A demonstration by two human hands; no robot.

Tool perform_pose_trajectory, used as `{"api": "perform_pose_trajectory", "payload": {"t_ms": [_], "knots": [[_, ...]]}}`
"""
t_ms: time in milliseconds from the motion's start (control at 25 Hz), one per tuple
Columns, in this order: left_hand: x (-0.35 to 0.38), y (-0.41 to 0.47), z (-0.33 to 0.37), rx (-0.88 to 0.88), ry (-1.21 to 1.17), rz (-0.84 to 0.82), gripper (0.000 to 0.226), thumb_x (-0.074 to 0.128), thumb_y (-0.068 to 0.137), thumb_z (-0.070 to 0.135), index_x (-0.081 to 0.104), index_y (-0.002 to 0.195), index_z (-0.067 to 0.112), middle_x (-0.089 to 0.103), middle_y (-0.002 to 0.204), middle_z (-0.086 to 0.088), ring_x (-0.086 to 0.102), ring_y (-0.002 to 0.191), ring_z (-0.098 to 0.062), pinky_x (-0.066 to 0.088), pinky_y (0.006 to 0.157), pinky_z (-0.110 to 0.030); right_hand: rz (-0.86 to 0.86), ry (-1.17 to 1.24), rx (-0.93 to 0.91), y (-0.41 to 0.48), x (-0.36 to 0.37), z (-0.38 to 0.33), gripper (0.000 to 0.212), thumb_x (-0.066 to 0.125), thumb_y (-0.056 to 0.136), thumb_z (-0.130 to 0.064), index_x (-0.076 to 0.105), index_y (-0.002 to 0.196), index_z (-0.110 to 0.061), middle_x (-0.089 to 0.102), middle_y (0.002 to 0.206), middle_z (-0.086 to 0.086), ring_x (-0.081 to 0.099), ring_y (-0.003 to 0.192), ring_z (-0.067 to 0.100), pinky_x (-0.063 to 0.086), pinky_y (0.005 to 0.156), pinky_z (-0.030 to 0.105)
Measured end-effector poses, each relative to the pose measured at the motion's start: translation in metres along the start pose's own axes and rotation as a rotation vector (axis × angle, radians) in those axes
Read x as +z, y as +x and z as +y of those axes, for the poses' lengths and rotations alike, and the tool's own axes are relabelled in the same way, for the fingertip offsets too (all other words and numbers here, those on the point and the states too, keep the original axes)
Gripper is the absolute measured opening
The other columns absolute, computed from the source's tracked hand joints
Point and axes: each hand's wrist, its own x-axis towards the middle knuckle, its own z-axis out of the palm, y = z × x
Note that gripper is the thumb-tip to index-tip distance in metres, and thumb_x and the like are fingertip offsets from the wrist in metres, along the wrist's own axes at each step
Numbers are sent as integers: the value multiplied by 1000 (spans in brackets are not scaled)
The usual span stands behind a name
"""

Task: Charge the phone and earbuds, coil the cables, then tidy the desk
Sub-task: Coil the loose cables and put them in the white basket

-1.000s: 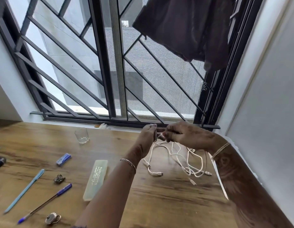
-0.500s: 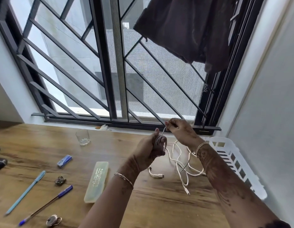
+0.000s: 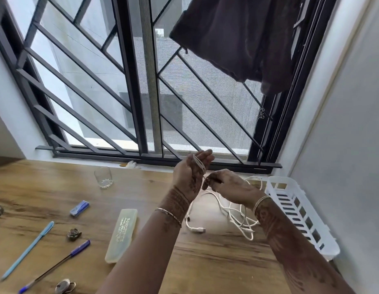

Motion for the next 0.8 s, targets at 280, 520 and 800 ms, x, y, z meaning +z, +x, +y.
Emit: {"api": "perform_pose_trajectory", "payload": {"t_ms": [280,520,800], "knots": [[-8,0,-14,-8,737,-72,41,27,104,20,55,100,-9,64,69,-16,61,47,-9,46,49,-18,-31,-131,-3,-14,-28,-14,24,58,94,-29,73,79,-17,63,73,-4,55,67,10,39,58,11],[-30,-11,-15,-59,974,-150,75,20,96,59,65,71,6,46,48,-3,44,41,-13,48,54,-28,162,20,-38,0,-43,-9,24,59,93,-28,72,81,-12,73,93,1,65,93,14,47,89,28],[-22,-14,-12,-199,425,-111,65,17,98,54,53,71,6,31,33,8,26,30,-6,38,49,-20,286,278,87,14,4,21,29,57,95,-29,60,68,-19,47,56,-7,39,36,-1,32,39,13]]}}
